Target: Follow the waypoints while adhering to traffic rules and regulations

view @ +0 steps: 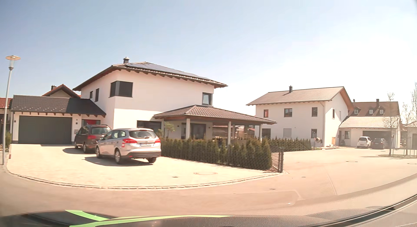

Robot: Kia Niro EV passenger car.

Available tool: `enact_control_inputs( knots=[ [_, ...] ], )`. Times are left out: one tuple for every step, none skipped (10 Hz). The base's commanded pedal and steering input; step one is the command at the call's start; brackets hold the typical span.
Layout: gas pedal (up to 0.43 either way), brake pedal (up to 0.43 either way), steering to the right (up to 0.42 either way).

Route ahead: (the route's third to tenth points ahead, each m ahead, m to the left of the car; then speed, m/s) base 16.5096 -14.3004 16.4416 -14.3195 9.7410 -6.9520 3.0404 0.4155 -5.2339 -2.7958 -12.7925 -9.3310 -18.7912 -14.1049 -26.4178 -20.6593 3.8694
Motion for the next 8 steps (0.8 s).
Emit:
enact_control_inputs(
  knots=[
    [0.118,0.0,0.538],
    [0.118,0.0,0.528],
    [0.13,0.0,0.511],
    [0.13,0.0,0.49],
    [0.138,0.0,0.471],
    [0.138,0.0,0.451],
    [0.15,0.0,0.424],
    [0.15,0.0,0.401]
  ],
)
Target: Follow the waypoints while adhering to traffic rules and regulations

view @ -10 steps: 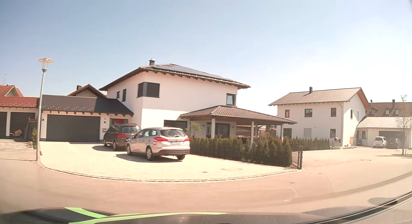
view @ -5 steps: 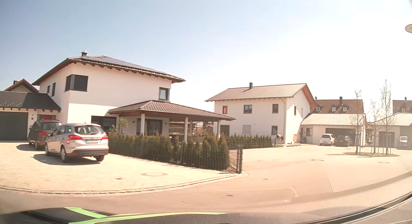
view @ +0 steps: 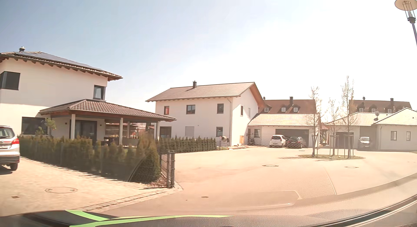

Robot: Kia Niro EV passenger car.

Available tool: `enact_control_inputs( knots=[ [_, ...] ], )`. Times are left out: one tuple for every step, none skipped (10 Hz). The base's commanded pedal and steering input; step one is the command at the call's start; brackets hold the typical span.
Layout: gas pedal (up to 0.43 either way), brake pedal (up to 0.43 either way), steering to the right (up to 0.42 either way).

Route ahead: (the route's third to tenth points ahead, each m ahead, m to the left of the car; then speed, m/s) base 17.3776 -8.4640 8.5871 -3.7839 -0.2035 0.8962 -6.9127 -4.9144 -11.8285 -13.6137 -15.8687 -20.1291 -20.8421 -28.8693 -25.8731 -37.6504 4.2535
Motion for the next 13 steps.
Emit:
enact_control_inputs(
  knots=[
    [0.15,0.0,0.383],
    [0.157,0.0,0.364],
    [0.169,0.0,0.349],
    [0.169,0.0,0.337],
    [0.169,0.0,0.33],
    [0.169,0.0,0.328],
    [0.169,0.0,0.327],
    [0.169,0.0,0.326],
    [0.169,0.0,0.326],
    [0.169,0.0,0.326],
    [0.169,0.0,0.328],
    [0.169,0.0,0.334],
    [0.169,0.0,0.34]
  ],
)
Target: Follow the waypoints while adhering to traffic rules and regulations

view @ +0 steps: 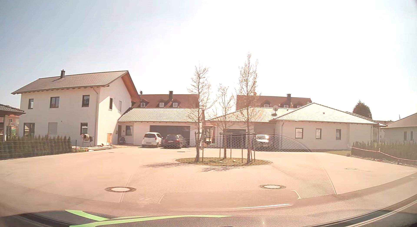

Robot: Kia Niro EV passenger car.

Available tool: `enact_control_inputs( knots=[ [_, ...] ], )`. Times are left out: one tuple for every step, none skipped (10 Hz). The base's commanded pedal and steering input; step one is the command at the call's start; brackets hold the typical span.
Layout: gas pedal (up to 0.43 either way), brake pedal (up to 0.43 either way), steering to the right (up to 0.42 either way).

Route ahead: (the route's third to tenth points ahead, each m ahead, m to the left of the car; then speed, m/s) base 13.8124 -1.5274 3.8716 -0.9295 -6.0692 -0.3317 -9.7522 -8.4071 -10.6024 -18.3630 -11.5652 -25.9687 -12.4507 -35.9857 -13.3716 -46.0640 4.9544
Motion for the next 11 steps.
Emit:
enact_control_inputs(
  knots=[
    [0.169,0.0,0.342],
    [0.169,0.0,0.342],
    [0.169,0.0,0.342],
    [0.169,0.0,0.337],
    [0.169,0.0,0.323],
    [0.169,0.0,0.303],
    [0.157,0.0,0.282],
    [0.15,0.0,0.268],
    [0.087,0.0,0.251],
    [0.079,0.0,0.242],
    [0.047,0.0,0.232]
  ],
)
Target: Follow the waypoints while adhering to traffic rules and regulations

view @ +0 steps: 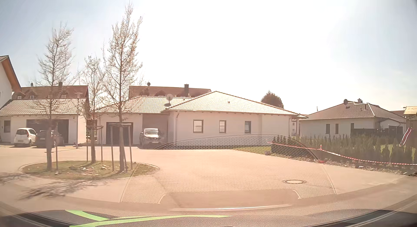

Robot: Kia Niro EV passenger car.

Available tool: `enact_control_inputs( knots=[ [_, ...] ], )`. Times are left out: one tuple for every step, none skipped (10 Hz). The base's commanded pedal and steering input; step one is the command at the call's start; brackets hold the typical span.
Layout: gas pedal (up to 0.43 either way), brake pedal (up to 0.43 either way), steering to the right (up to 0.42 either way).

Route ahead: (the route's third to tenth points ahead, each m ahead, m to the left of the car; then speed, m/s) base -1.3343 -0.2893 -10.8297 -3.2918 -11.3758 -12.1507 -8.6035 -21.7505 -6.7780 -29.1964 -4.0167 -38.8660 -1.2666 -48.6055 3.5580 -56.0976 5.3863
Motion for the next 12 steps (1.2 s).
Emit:
enact_control_inputs(
  knots=[
    [0.0,0.0,0.218],
    [0.0,0.0,0.201],
    [0.0,0.0,0.176],
    [0.0,0.0,0.155],
    [0.0,0.0,0.123],
    [0.0,0.0,0.095],
    [0.0,0.0,0.063],
    [0.0,0.0,0.027],
    [0.0,0.0,-0.005],
    [0.0,0.0,-0.053],
    [0.0,0.0,-0.096],
    [0.0,0.0,-0.137]
  ],
)
